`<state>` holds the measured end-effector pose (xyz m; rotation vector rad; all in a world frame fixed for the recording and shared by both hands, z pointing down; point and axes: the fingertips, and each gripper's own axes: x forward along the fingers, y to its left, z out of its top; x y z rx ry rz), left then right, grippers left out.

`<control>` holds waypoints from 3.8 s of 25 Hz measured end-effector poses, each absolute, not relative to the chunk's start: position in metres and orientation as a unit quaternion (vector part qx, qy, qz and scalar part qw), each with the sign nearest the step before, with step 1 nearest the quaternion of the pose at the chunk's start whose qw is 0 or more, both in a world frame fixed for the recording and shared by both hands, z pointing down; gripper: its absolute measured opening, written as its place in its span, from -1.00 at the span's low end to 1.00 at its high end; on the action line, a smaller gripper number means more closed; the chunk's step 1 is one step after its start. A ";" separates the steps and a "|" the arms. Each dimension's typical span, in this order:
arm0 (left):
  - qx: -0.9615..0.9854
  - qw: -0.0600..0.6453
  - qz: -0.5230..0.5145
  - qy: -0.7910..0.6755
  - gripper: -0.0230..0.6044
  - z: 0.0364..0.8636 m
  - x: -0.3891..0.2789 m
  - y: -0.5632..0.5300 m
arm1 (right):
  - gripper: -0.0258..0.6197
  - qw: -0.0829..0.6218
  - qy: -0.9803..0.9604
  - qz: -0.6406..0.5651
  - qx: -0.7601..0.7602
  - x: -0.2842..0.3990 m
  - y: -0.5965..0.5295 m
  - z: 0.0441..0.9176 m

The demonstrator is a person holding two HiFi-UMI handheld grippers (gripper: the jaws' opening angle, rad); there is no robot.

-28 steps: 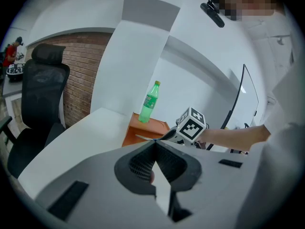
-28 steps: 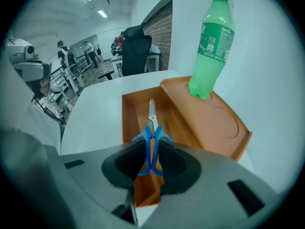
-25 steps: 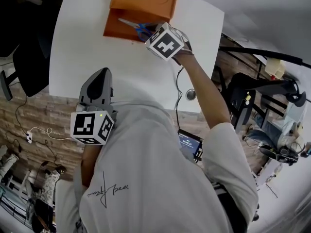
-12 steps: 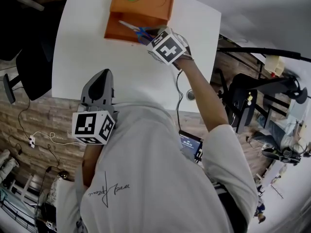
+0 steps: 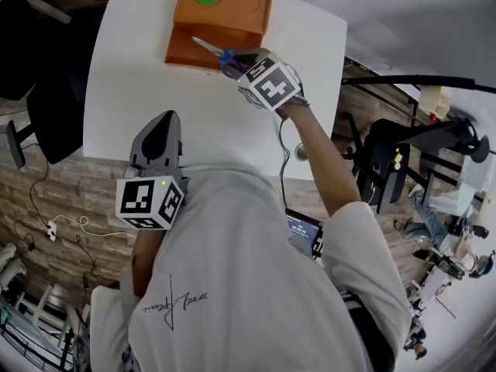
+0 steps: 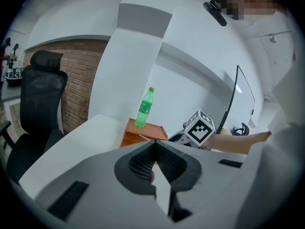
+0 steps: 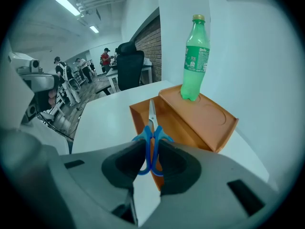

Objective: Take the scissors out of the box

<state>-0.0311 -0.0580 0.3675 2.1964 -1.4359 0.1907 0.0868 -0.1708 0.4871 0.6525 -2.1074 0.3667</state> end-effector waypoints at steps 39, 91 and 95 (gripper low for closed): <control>0.813 0.238 0.060 -0.528 -0.90 0.358 -0.016 -0.045 | -0.62 0.326 -0.868 0.210 0.311 0.098 -0.105 0.454; 0.819 0.239 0.036 -0.520 -0.90 0.342 -0.013 -0.065 | -0.62 0.177 -0.891 0.182 0.375 0.114 -0.075 0.352; 0.819 0.239 0.036 -0.521 -0.90 0.343 -0.014 -0.064 | -0.62 0.173 -0.891 0.185 0.376 0.114 -0.075 0.351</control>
